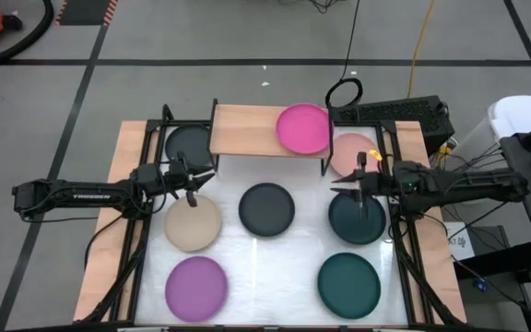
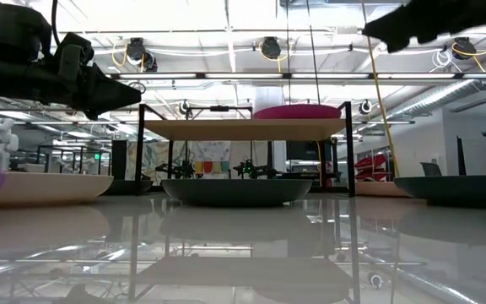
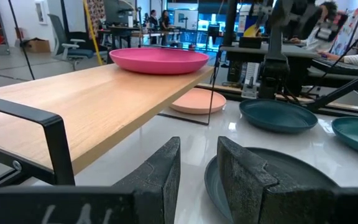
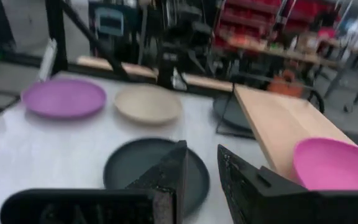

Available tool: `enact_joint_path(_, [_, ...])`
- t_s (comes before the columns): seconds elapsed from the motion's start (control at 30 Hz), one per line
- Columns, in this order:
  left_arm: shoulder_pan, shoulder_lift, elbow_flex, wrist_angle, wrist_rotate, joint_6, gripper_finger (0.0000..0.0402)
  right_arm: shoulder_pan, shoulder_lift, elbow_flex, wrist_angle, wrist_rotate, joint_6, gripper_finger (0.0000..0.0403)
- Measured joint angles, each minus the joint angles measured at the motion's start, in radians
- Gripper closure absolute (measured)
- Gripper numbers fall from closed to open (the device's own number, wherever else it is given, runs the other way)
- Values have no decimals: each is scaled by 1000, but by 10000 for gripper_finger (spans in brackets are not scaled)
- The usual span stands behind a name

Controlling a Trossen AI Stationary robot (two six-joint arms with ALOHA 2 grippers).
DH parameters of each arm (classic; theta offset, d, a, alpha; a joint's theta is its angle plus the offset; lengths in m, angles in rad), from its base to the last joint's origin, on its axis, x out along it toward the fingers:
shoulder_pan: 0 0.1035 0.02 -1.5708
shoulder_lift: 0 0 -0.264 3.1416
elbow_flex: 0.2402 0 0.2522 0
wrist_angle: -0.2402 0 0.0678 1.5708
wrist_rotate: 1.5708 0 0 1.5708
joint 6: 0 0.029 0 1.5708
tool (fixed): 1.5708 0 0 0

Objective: Place and stack plates onto a shelf
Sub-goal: Stack the gray plate on top of the pink plate on the shelf

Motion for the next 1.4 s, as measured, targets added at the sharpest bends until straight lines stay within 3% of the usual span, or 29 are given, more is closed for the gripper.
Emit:
enact_joint_path(0.27, [0,0,0,48,0,-4,292,4,-24,-267,404,0,-75,330])
enact_joint_path(0.7, [0,0,0,97,-1,-57,292,5,-27,-288,445,-2,30,330])
enact_joint_path(0.97, [0,0,0,185,-5,-66,292,5,-27,-288,446,0,4,330])
enact_joint_path(1.07, [0,0,1,191,-14,-147,292,5,-27,-288,446,0,3,330])
enact_joint_path(1.17, [6,0,57,187,-51,-115,292,5,-27,-288,456,0,-17,330])
enact_joint_path(1.27, [1,-1,203,47,-5,-7,292,5,-27,-288,481,0,-23,330])
enact_joint_path(1.4, [-29,26,507,-464,-51,149,292,5,-27,-288,491,0,-20,330])
